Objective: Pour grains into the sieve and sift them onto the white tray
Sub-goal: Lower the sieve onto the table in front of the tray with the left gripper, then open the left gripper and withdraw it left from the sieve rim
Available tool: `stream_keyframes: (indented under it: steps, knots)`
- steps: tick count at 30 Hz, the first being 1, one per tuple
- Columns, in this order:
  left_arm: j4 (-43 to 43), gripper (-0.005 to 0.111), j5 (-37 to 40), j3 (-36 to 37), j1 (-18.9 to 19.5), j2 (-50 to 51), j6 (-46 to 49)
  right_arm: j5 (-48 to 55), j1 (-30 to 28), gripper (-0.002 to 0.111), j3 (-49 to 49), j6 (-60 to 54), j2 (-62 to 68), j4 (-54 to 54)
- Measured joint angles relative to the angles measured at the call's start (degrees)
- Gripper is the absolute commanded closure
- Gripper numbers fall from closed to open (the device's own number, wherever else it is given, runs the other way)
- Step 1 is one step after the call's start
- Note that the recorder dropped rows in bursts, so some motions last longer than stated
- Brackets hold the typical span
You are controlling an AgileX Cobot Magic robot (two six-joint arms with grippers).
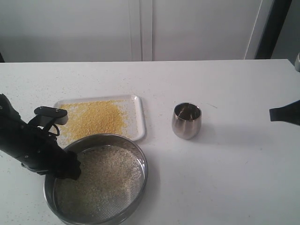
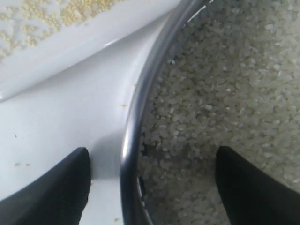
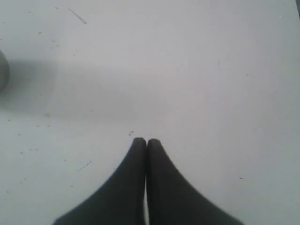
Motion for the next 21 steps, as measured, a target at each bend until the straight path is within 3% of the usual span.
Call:
stream_keyframes:
  steps: [21]
  knots:
    - [0.0,0.031,1.0,-0.1,0.0,-8.9,-0.6,0.0,0.0,0.108,0.0,0.0,0.0,0.0]
